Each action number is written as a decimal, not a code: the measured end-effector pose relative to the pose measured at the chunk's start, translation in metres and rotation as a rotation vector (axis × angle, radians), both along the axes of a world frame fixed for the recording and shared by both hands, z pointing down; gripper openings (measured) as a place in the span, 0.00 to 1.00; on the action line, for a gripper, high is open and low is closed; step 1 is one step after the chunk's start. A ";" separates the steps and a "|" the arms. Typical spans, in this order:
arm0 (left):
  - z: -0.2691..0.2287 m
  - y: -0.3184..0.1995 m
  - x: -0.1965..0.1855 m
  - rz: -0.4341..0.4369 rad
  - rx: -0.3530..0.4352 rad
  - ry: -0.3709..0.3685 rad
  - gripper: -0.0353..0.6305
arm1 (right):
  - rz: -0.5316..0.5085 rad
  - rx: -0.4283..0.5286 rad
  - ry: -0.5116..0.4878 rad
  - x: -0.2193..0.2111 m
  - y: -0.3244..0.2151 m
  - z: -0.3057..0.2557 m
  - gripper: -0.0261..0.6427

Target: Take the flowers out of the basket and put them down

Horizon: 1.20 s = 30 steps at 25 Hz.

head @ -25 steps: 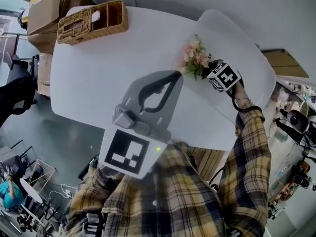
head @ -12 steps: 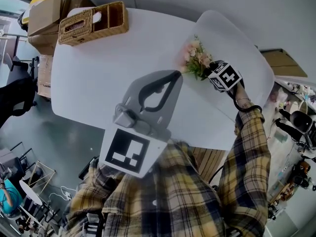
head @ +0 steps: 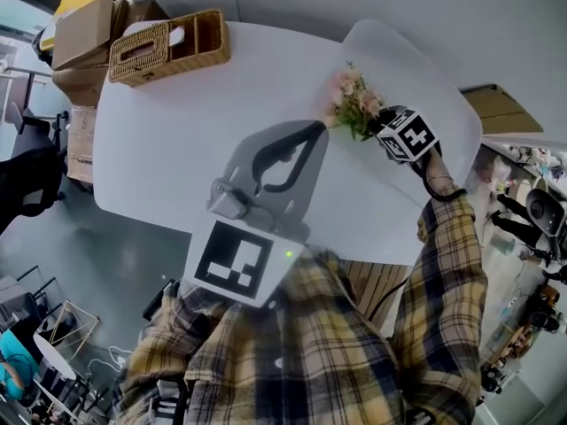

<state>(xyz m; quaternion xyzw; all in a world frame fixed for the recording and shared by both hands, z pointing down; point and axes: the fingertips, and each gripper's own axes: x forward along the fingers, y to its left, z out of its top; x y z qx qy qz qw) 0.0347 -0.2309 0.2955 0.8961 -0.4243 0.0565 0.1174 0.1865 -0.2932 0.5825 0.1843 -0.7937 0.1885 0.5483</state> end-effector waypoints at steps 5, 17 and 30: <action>-0.011 0.014 -0.001 -0.001 0.019 0.007 0.05 | 0.013 0.041 -0.008 0.001 0.008 -0.030 0.12; -0.036 0.051 -0.003 0.010 0.066 0.036 0.05 | 0.054 0.169 -0.016 0.007 0.042 -0.117 0.12; -0.058 0.092 0.001 0.070 0.136 0.016 0.05 | 0.086 0.370 -0.077 -0.012 0.086 -0.248 0.12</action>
